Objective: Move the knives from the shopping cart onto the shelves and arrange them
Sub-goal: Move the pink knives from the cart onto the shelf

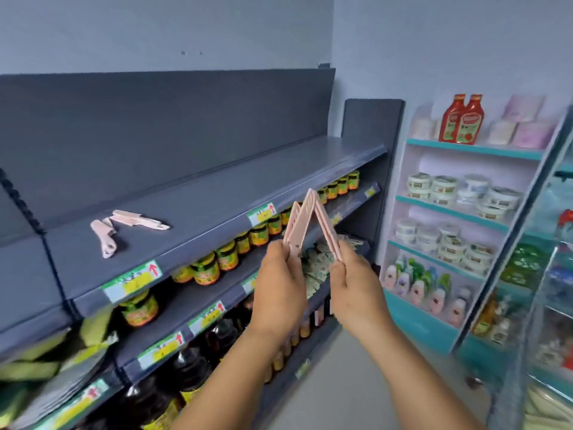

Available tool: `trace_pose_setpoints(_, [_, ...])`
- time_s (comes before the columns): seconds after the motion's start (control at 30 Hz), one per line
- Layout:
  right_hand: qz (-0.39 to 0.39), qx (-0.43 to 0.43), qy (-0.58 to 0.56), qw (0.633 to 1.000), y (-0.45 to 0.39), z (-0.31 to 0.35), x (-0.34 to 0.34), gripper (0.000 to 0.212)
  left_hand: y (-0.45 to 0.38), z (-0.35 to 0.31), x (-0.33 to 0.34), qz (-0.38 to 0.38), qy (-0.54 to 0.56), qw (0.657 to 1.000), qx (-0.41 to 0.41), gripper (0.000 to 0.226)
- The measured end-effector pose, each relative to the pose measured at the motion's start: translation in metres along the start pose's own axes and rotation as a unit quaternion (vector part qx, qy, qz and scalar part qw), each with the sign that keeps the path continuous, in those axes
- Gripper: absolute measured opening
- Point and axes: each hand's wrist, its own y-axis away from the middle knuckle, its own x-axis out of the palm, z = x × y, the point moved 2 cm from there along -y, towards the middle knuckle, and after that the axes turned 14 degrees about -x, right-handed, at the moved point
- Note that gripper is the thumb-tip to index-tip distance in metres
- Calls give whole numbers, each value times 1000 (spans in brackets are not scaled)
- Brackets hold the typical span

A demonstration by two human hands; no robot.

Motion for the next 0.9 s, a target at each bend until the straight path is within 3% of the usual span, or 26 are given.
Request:
trace_pose_setpoints(0.13, [17, -52, -26, 998, -32, 52, 41, 48, -32, 20, -67, -58, -18, 998, -17, 26])
trace_pose_setpoints(0.4, [77, -128, -62, 987, -88, 124, 112, 47, -76, 56, -165, -155, -72, 983, -73, 10])
trace_pose_setpoints(0.53, [115, -161, -50, 979, -118, 147, 147, 45, -102, 76, -197, -192, -111, 968, -120, 19])
trace_pose_setpoints(0.67, [172, -176, -21, 969, -153, 156, 189, 41, -132, 97, -215, -207, -184, 936, -216, 41])
trace_pose_setpoints(0.8, [226, -186, 21, 956, -192, 150, 232, 33, -167, 115, -215, -222, -239, 894, -306, 45])
trace_pose_setpoints(0.9, [260, -181, 41, 948, -217, 140, 256, 31, -192, 124, -207, -208, -255, 882, -336, 60])
